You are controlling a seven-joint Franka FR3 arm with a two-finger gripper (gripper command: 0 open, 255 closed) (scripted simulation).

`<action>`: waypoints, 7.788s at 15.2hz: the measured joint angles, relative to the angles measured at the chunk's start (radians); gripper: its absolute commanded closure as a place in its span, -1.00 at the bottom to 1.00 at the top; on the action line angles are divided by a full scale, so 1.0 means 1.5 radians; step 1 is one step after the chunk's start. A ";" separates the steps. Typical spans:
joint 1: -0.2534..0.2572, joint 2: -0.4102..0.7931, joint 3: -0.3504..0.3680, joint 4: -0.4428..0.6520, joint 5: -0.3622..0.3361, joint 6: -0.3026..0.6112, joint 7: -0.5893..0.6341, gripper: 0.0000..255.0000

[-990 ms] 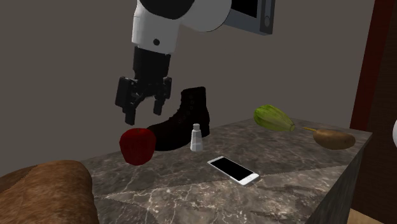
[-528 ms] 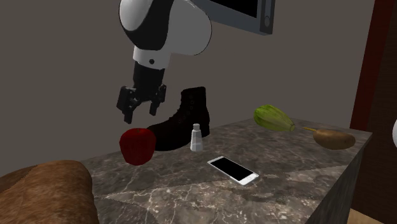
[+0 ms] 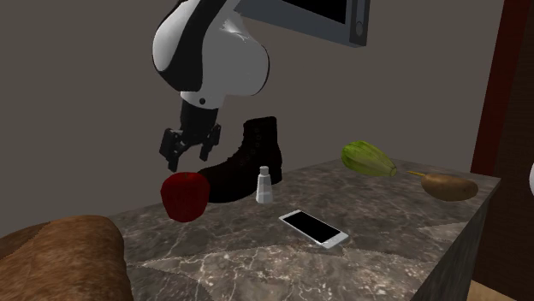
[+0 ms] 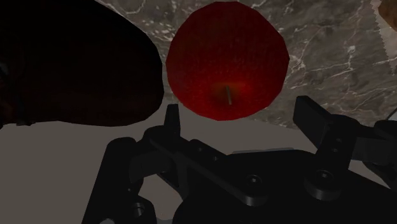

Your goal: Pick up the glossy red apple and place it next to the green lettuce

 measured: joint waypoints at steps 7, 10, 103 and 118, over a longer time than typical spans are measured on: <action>-0.007 0.036 0.009 0.010 0.038 0.020 -0.025 -1.00; -0.007 0.036 0.009 0.010 0.038 0.020 -0.026 1.00; -0.671 0.389 -0.179 0.864 0.466 -0.713 -0.625 1.00; -0.607 0.369 -0.188 0.681 0.464 -0.590 -0.703 1.00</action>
